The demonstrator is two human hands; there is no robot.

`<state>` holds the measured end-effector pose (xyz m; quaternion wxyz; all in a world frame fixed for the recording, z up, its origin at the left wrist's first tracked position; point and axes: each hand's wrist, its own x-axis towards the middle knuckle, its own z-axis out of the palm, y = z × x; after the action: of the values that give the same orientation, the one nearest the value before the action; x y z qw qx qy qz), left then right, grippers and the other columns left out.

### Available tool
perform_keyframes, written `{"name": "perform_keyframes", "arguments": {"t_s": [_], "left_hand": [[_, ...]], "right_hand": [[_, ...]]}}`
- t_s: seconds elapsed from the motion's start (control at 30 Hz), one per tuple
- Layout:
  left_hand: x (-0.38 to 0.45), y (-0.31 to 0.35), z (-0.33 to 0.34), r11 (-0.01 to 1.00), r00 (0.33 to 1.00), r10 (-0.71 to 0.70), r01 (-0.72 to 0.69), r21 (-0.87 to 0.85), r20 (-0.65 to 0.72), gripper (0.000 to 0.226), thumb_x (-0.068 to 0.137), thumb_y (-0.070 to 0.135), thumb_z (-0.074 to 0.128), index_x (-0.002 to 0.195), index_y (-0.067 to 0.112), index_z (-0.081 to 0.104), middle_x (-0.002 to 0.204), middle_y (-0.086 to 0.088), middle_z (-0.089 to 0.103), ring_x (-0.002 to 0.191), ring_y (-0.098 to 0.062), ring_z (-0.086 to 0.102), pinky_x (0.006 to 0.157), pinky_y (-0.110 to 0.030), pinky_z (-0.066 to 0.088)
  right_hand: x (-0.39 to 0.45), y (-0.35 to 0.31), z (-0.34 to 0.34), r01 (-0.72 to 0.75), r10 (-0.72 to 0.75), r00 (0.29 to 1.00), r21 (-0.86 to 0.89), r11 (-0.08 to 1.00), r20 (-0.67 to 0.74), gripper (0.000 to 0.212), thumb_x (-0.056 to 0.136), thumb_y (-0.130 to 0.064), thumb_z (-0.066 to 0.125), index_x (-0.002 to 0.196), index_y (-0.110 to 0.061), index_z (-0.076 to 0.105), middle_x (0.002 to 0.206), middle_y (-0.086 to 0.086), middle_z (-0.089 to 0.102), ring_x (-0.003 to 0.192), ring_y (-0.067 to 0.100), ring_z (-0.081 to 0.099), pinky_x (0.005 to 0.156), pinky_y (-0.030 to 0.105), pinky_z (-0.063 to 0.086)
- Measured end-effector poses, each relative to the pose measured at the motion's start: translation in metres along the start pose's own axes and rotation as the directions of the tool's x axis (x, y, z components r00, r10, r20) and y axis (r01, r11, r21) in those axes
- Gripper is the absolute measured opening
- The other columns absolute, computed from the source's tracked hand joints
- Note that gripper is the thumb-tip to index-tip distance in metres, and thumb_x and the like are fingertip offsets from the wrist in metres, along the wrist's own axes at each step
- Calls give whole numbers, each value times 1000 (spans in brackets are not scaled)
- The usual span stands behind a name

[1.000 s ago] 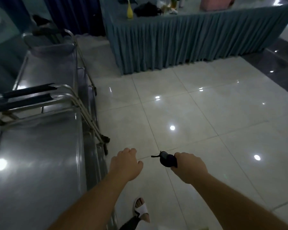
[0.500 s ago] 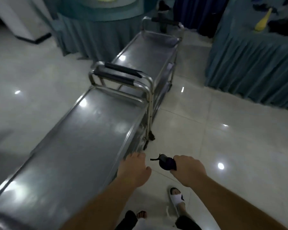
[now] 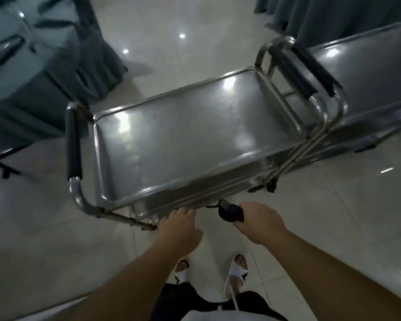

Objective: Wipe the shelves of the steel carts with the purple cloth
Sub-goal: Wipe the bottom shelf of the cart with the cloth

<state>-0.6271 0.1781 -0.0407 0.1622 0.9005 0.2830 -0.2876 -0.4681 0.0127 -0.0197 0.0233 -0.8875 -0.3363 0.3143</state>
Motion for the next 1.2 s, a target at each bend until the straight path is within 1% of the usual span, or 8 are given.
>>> {"name": "perform_keyframes", "arguments": {"t_s": [0.17,0.27,0.57,0.7,0.83,0.97,1.07,1.2], "left_hand": [[-35,-68,41,978,989,-146,145,-149,2,62,101,50,47,156,24,40,158,-4,44,142,-29,45,111,-47,40],[-47,-107,69,961,977,-208,212,-178,41,59,101,50,46,154,24,42,154,-4,47,136,-28,50,106,-46,42],[-48,-168,131,937,955,-263,287,-199,136,57,101,50,45,152,25,42,148,-2,50,130,-25,51,98,-44,47],[-33,-173,155,907,933,-331,355,-225,140,58,101,50,46,153,25,42,149,-2,50,130,-24,51,102,-44,50],[-1,-170,188,886,914,-377,403,-231,149,59,101,50,46,154,25,42,150,-3,51,132,-25,51,106,-46,48],[52,-169,233,894,918,-374,394,-212,129,53,99,47,47,145,22,50,141,-4,56,124,-27,54,95,-44,45],[96,-176,271,902,927,-355,374,-215,120,56,99,50,49,147,22,49,141,-4,55,126,-27,53,97,-45,44],[144,-195,316,898,924,-368,381,-219,101,56,100,50,51,149,24,47,145,-2,55,131,-27,53,105,-47,44]], "right_hand": [[13,-51,39,89,-74,991,-136,987,111,20,95,-45,57,92,-26,63,89,-2,68,81,21,66,74,34,58],[20,-79,69,129,-97,982,-195,972,163,20,97,-40,56,95,-23,66,88,-2,69,79,20,67,69,32,55],[32,-144,167,196,-172,938,-52,979,302,21,94,-42,65,105,-25,62,95,-1,67,86,21,66,72,34,57],[60,-137,195,272,-229,912,-84,959,340,18,94,-43,64,103,-27,59,93,-2,65,85,21,65,73,35,57],[108,-114,219,323,-264,885,-99,941,383,23,96,-40,64,111,-23,62,97,0,67,88,23,66,74,36,58],[171,-95,247,361,-279,887,-176,916,367,26,98,-44,61,114,-23,60,103,1,67,90,24,65,79,37,58],[215,-85,276,356,-255,896,-244,902,365,24,99,-47,57,109,-25,58,98,0,64,86,22,64,78,37,57],[255,-71,323,342,-288,919,-183,922,268,19,97,-41,61,95,-23,60,89,0,65,79,23,64,74,39,58]]}}
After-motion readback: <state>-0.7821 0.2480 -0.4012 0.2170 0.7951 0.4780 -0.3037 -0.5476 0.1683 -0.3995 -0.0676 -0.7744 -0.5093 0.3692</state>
